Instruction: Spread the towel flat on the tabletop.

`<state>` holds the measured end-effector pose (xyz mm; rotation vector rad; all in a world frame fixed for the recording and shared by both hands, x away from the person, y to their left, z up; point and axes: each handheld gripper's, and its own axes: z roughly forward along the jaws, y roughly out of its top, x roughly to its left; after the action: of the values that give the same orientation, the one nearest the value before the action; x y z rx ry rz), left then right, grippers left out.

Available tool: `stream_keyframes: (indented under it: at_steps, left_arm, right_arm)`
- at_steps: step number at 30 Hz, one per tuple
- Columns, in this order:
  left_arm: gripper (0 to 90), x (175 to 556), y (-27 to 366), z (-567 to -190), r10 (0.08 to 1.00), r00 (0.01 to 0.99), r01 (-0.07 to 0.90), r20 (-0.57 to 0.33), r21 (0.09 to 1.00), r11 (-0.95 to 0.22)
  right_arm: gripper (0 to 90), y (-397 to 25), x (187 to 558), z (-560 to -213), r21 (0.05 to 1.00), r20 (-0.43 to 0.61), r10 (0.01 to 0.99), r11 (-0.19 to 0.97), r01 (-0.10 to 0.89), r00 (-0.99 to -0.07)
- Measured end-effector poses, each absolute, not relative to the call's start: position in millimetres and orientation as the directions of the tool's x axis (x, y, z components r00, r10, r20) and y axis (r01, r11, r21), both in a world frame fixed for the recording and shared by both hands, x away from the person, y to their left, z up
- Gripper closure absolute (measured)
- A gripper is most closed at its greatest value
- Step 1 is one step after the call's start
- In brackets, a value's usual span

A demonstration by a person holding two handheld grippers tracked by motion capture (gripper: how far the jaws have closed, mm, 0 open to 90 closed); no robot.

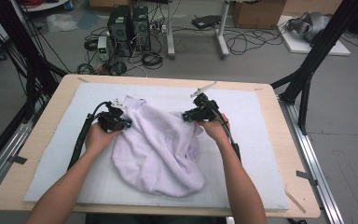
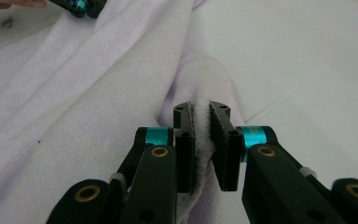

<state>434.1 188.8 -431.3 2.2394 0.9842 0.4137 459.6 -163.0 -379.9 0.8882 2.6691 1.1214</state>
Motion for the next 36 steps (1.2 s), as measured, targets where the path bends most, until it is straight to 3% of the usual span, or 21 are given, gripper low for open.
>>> stream_keyframes:
  at_steps: [5,9,10,13,16,17,21,27,30,31,33,36]
  left_arm:
    - [87.8,435.4,189.7,-430.1,0.752,0.659,0.533,0.030,0.687,-0.494]
    - [87.0,436.4,189.9,-433.5,0.751,0.660,0.543,0.011,0.684,-0.487]
    - [85.0,436.0,189.9,-432.7,0.748,0.663,0.545,0.000,0.685,-0.483]
    - [67.0,431.6,187.4,-428.2,0.728,0.685,0.538,-0.034,0.698,-0.473]
    - [59.0,422.3,183.5,-420.6,0.696,0.717,0.519,-0.045,0.702,-0.489]
    - [58.1,418.2,182.7,-418.8,0.685,0.727,0.504,-0.039,0.708,-0.495]
    - [59.6,405.9,182.0,-421.0,0.670,0.742,0.485,-0.031,0.714,-0.505]
    - [62.5,407.5,183.8,-435.0,0.680,0.732,0.512,-0.038,0.688,-0.514]
    - [64.3,408.9,183.4,-435.8,0.690,0.724,0.508,-0.024,0.696,-0.508]
    - [64.3,409.3,183.3,-435.8,0.697,0.717,0.513,-0.027,0.698,-0.501]
    - [62.3,409.2,183.6,-435.6,0.699,0.715,0.510,-0.019,0.697,-0.504]
    - [59.8,407.8,185.8,-434.0,0.696,0.718,0.511,-0.028,0.699,-0.500]
  right_arm:
    - [80.9,-176.1,468.6,-346.3,0.706,0.077,0.584,0.540,0.458,-0.808]
    - [77.3,-186.4,476.8,-354.7,0.671,0.121,0.615,0.527,0.521,-0.779]
    - [74.0,-188.1,477.5,-362.4,0.664,0.135,0.602,0.535,0.523,-0.787]
    - [57.5,-185.8,476.1,-377.4,0.655,0.180,0.570,0.539,0.530,-0.802]
    - [54.0,-175.9,471.8,-382.2,0.632,0.164,0.560,0.573,0.522,-0.812]
    - [55.1,-172.6,469.7,-381.3,0.632,0.140,0.560,0.584,0.510,-0.816]
    - [79.5,-163.3,463.5,-377.5,0.616,0.089,0.550,0.625,0.480,-0.831]
    - [85.0,-165.0,457.8,-342.8,0.731,-0.021,0.586,0.562,0.388,-0.810]
    - [85.0,-178.7,464.9,-326.0,0.763,-0.100,0.676,0.524,0.380,-0.730]
    - [83.1,-187.4,470.4,-324.8,0.767,-0.134,0.717,0.513,0.386,-0.685]
    - [68.1,-207.7,480.7,-331.7,0.799,-0.081,0.795,0.413,0.438,-0.602]
    - [62.9,-222.4,482.8,-348.8,0.775,0.009,0.799,0.375,0.509,-0.602]
